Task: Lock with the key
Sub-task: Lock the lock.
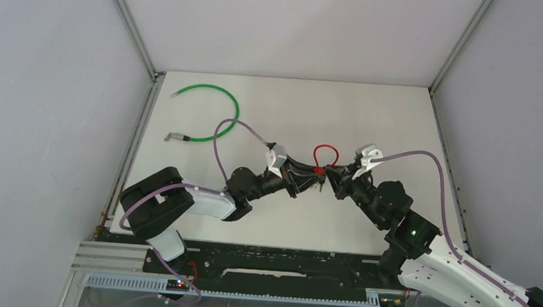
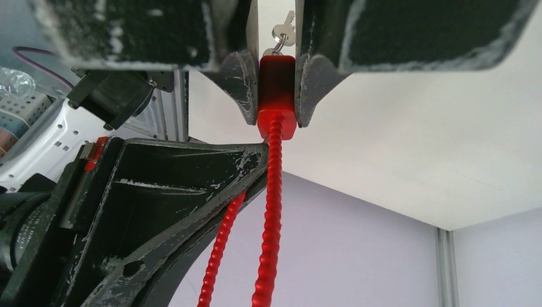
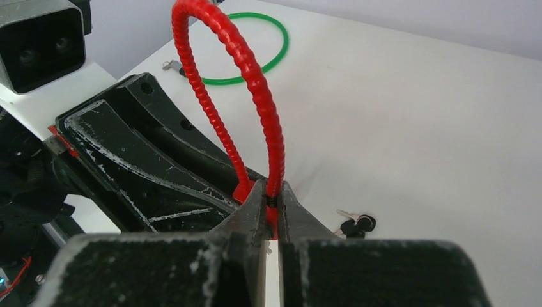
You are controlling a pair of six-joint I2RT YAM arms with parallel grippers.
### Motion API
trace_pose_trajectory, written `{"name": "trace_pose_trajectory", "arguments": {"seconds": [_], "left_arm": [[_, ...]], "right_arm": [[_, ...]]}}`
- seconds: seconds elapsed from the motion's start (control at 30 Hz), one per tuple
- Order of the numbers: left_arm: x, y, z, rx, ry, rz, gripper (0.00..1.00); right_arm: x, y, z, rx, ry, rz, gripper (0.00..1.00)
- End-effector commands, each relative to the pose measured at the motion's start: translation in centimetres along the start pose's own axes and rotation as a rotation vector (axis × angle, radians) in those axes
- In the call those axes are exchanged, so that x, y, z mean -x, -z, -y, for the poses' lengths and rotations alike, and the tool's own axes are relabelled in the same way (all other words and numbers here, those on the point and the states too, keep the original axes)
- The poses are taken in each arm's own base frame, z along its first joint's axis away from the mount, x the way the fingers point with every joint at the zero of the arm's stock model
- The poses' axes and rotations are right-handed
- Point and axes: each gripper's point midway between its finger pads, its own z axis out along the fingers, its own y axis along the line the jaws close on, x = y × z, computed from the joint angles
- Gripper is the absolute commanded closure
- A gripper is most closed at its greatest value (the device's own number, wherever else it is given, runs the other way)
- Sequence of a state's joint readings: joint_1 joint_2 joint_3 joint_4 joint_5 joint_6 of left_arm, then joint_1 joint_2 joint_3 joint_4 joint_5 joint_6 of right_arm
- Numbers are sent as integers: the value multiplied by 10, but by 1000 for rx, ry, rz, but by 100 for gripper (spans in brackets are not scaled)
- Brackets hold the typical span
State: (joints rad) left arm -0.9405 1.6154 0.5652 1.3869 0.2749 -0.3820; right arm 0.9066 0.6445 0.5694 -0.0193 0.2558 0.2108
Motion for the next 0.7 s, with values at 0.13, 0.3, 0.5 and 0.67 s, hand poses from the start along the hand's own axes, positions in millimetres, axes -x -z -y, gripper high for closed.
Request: {"name": "trace_pose_trajectory", "arguments": {"seconds": [0.13,0.3,0.5,0.67], "left_arm": [[100,-10,9,-8,-187,326,100],[99,-11,10,-10,-190,324,100],[99,-9,9,-4,-206,324,100],[92,-9,20,-62,-269,299,100]], "right_arm": [[-34,23,-33,193,2,-130,76],[-15,31,-32,195,-2,-53,69],[-7,49,-34,239,70,-14,64],[-1,59,-16,164,81,23,64]]}}
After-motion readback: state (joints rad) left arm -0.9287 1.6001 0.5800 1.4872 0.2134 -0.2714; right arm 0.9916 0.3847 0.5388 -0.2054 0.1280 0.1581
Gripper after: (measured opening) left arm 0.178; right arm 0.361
